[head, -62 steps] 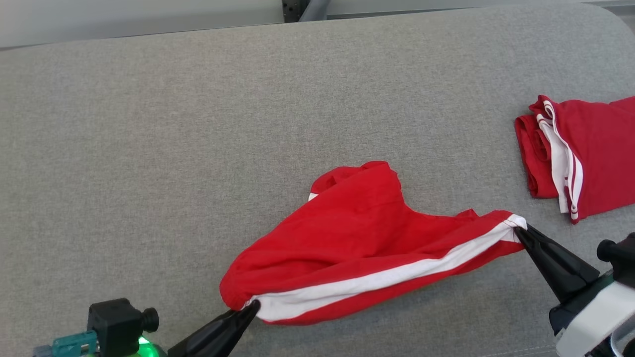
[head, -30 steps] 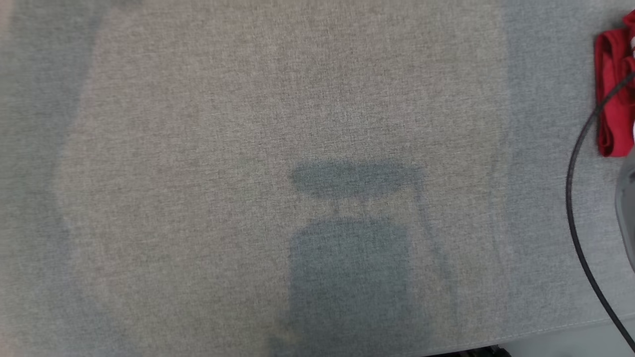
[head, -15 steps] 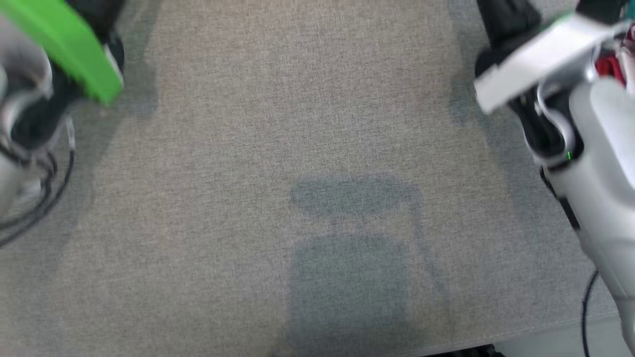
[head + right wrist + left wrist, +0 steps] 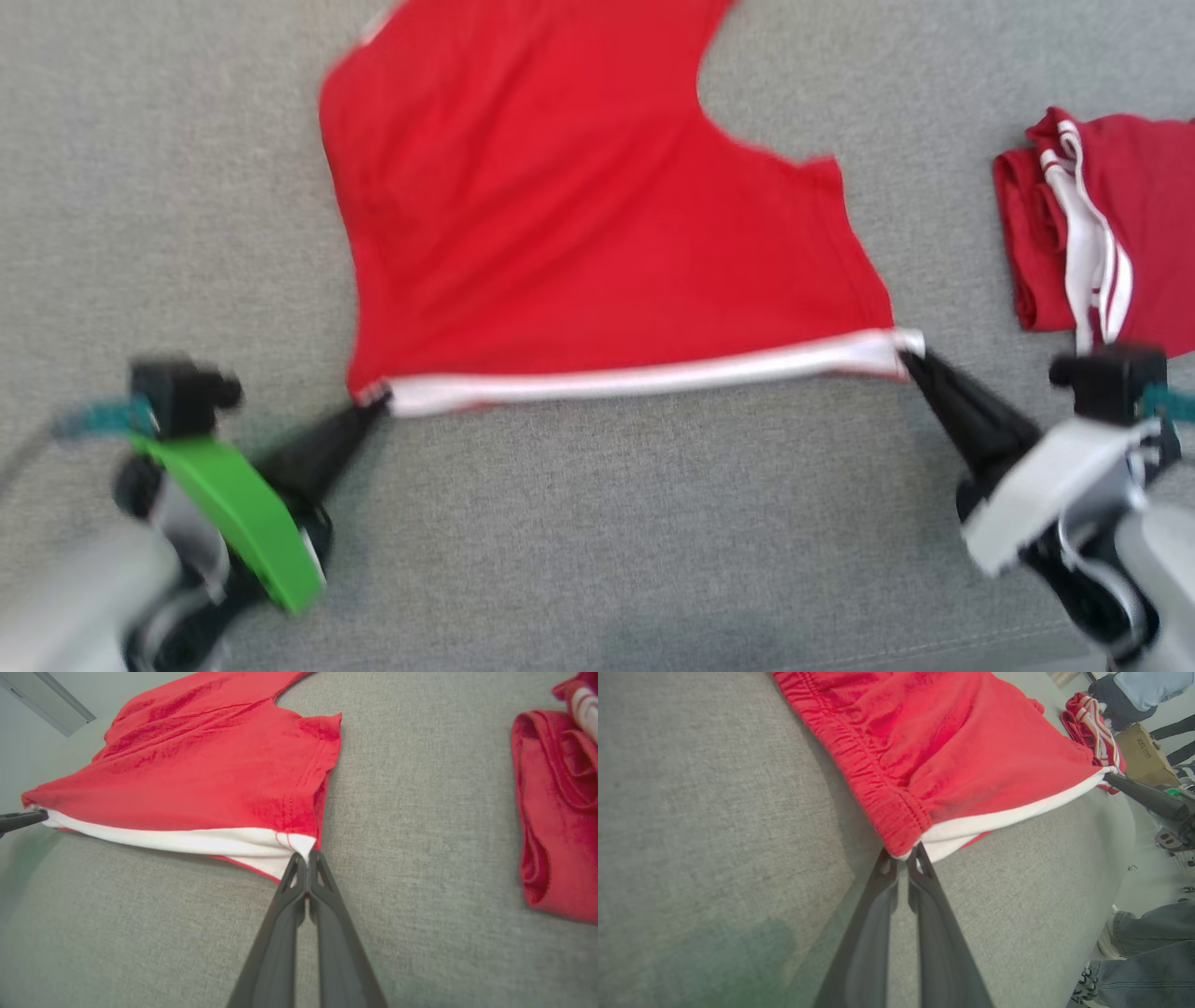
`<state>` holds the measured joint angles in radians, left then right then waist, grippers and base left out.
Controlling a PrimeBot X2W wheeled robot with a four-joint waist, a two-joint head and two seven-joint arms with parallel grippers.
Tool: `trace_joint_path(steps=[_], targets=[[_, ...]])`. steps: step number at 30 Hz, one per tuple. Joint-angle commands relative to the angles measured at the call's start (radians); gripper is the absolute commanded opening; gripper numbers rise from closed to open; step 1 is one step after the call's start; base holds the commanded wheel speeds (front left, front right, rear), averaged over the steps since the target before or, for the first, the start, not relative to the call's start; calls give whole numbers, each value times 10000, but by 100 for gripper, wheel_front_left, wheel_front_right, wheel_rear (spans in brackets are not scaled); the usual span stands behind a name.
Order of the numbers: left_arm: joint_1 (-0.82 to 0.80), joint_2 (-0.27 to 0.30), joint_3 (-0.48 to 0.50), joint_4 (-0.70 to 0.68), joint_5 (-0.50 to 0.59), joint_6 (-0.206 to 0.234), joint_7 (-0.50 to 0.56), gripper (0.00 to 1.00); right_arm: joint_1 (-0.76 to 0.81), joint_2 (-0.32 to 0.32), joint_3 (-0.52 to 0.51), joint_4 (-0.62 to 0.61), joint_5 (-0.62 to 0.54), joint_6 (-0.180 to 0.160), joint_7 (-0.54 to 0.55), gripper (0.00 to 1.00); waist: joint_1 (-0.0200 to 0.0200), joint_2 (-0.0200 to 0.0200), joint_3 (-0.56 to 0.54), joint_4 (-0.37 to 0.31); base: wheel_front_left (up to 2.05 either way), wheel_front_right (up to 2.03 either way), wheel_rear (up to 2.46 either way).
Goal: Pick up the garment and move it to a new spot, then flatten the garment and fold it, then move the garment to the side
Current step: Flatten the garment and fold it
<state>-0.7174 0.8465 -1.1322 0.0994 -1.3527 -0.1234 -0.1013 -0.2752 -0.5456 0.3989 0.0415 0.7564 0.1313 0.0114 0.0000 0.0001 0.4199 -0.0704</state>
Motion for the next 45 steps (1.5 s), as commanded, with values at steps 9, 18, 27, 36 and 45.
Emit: trace_joint_path(steps=[9, 18, 27, 36, 45], targets=[[4400, -711, -638, -1433, -213, 1721, -1571, 0, 4294, -186, -488, -320, -55, -12, -649, 0, 0, -1, -3324, 91, 0, 0, 0], [6831, -785, 1273, -3565, 406, 2390, -1633, 0, 6149, -231, -2072, -2279, 345, -9, -272, 0, 0, -1, -3519, 64, 0, 0, 0], [5587, -692, 2381, -3949, -103, 2073, -1297, 0, 3255, 194, -2125, -2357, 358, -8, 537, 0, 0, -1, -1765, 373, 0, 0, 0], [2853, -1126, 3238, -3253, -416, 2509, 103, 0, -1632, 633, -1401, -237, -120, -8, 1264, 0, 0, -1, 159, 1063, 0, 0, 0], [540, -2422, 3084, -1349, -230, 2633, 1155, 0, -5129, 961, -485, 2529, -164, -6, 1622, 0, 0, -1, 1022, 1834, 0, 0, 0]])
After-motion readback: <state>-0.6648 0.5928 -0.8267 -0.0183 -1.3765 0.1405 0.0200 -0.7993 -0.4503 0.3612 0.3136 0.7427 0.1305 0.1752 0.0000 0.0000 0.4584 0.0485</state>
